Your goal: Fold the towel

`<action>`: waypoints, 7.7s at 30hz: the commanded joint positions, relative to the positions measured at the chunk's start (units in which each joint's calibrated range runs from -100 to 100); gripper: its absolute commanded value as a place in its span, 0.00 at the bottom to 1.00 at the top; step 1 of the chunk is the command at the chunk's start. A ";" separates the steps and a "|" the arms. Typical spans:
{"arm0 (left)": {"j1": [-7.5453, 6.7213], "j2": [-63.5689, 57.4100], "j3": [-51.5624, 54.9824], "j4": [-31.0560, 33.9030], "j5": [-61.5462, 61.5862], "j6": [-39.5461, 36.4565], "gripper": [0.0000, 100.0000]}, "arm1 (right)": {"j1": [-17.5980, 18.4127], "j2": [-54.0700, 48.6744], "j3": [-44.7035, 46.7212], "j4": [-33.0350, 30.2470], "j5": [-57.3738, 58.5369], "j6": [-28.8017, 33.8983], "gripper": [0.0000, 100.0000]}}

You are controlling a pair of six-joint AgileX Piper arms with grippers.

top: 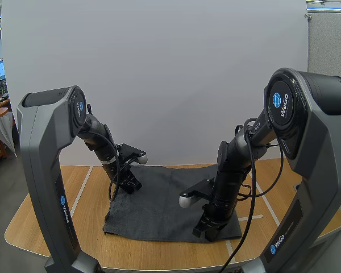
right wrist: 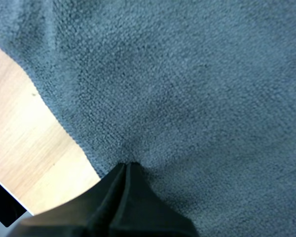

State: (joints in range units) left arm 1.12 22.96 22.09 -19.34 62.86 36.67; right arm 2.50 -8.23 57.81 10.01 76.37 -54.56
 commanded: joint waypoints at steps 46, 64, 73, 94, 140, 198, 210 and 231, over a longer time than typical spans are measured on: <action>2.92 -4.36 5.90 2.55 3.89 -2.15 0.00 | -0.22 -19.93 -8.33 7.26 -3.99 -0.17 0.00; 3.88 -5.94 14.40 8.98 1.44 -3.52 0.00 | -0.22 -19.93 -8.33 6.86 -7.33 0.94 0.00; 6.48 -9.18 15.71 8.94 5.97 -2.91 0.00 | -0.22 -19.93 -8.33 6.86 -10.07 1.28 0.00; 6.56 -28.53 9.24 4.72 9.94 -2.42 0.00 | -6.45 -19.93 -19.38 10.21 -17.02 8.73 0.00; 6.56 -49.47 9.27 0.07 15.91 -6.03 0.00 | -11.17 -32.23 -20.11 13.63 8.75 4.15 0.00; 6.56 -49.47 9.27 0.07 15.91 -6.03 0.00 | -10.70 36.64 -59.33 33.92 -7.13 -10.96 1.00; 6.56 -49.47 9.27 0.07 15.91 -6.03 0.00 | -10.23 38.71 -59.33 33.87 -15.06 -12.50 1.00; 6.56 -49.47 9.27 0.07 15.91 -6.03 0.00 | -10.23 40.63 -59.33 33.87 -17.39 -13.25 0.80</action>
State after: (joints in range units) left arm 7.62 -26.01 31.76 -18.16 78.54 30.93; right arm -7.64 32.24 -1.25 43.75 59.24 -67.19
